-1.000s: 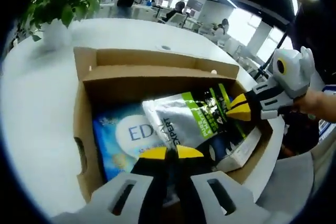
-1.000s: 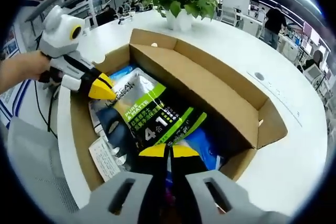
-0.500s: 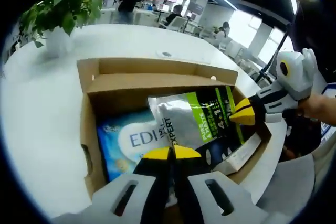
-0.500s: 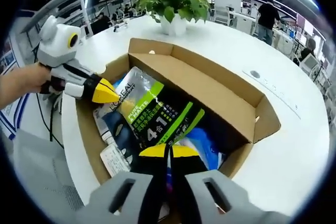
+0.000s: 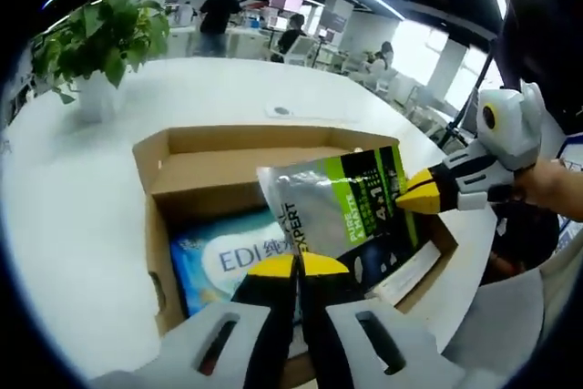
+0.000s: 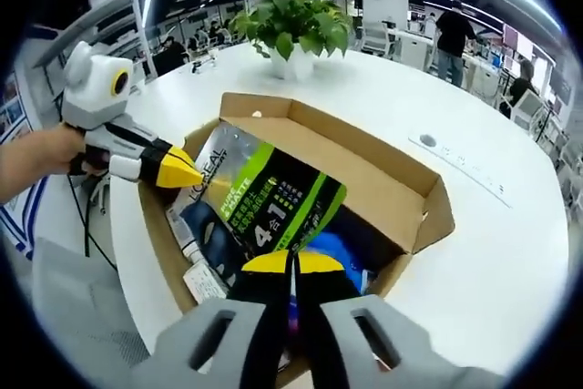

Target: Operate the shoe box by opening the lid, removing the specified soft item, and placing it in the target area until the item is outside and the box remains undamaged.

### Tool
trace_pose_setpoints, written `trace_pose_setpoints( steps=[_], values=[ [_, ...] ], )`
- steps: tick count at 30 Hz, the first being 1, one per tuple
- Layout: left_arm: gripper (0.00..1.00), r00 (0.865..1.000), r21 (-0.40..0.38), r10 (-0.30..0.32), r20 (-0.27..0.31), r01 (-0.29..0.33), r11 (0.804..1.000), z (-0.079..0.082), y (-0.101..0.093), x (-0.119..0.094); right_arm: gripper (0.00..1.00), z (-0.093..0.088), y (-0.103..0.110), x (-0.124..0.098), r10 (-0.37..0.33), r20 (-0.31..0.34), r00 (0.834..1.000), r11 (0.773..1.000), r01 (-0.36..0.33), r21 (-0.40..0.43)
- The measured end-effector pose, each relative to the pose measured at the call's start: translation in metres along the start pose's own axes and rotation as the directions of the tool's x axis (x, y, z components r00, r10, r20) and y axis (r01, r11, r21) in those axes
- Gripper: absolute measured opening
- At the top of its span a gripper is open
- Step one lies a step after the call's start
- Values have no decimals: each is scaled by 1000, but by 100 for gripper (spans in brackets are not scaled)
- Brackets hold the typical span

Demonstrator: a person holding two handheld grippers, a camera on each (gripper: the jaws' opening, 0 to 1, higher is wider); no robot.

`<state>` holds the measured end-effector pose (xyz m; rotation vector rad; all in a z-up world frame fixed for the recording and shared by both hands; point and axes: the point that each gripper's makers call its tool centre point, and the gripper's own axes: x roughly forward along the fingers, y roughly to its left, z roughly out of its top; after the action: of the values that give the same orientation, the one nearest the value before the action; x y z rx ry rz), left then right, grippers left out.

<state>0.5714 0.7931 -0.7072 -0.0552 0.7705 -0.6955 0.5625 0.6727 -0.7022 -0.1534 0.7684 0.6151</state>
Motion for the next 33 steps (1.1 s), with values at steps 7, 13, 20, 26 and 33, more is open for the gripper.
trace_pose_setpoints(
  steps=[7, 13, 20, 26, 33],
  values=[
    [0, 1000, 24, -23, 11, 22, 999, 10, -17, 2, 0, 1, -11, -18, -24, 18, 1000, 1000, 24, 21],
    [0, 999, 49, -48, 15, 47, 998, 18, -34, 6, 0, 2, -22, -35, -50, 33, 998, 998, 49, 34],
    [0, 996, 76, -84, 17, 82, 994, 28, -58, 13, 0, -2, -38, -57, -87, 52, 995, 994, 83, 69],
    [0, 993, 94, -117, 9, 116, 989, 32, -80, 23, 0, -13, -55, -75, -121, 51, 991, 988, 116, 101],
    [0, 987, 121, -159, -12, 160, 980, 34, -108, 39, 0, -28, -74, -91, -158, 40, 987, 980, 151, 130]
  ],
)
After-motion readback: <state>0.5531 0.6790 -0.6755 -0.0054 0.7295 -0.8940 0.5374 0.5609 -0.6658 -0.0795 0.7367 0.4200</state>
